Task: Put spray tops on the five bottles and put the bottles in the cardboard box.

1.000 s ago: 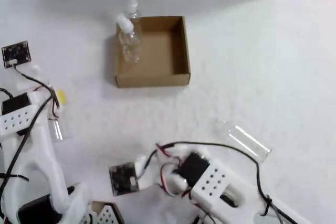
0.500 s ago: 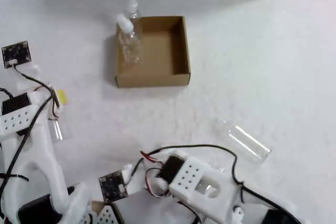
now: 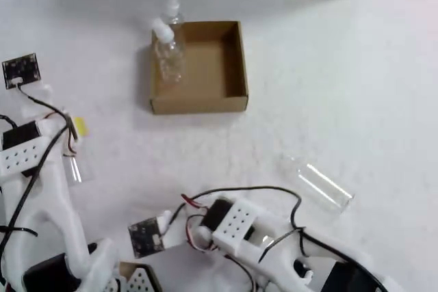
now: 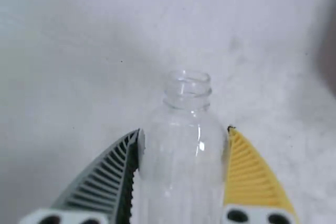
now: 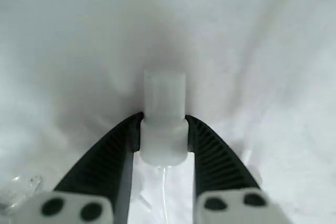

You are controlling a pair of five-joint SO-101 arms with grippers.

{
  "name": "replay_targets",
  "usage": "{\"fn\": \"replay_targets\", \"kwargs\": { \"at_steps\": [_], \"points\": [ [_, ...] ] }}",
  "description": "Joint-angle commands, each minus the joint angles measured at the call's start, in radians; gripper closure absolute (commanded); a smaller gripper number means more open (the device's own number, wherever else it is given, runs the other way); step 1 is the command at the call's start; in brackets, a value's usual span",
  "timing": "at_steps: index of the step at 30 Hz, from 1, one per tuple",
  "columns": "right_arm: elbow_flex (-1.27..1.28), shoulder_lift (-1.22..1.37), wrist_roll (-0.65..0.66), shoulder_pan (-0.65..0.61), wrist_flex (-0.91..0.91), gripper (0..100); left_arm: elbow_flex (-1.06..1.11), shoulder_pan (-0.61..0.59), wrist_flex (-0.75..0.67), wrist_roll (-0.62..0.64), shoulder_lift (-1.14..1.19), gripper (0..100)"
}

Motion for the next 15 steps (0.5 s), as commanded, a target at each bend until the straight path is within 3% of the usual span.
{"fn": "replay_targets", "kwargs": {
  "at_steps": [1,3,8,15],
  "points": [
    [-0.098,-0.028,-0.003,0.114,0.065,98.1,-0.014,-0.008,-0.026,0.002,0.002,98],
    [-0.172,-0.061,-0.041,0.162,0.151,98.3,-0.015,-0.005,-0.026,0.003,-0.004,98],
    [-0.367,-0.188,-0.278,0.297,0.308,98.3,-0.048,0.021,-0.015,0.009,-0.005,98],
    [-0.528,-0.400,-0.520,0.506,0.463,98.3,-0.166,0.076,0.118,0.009,-0.005,98]
  ]
}}
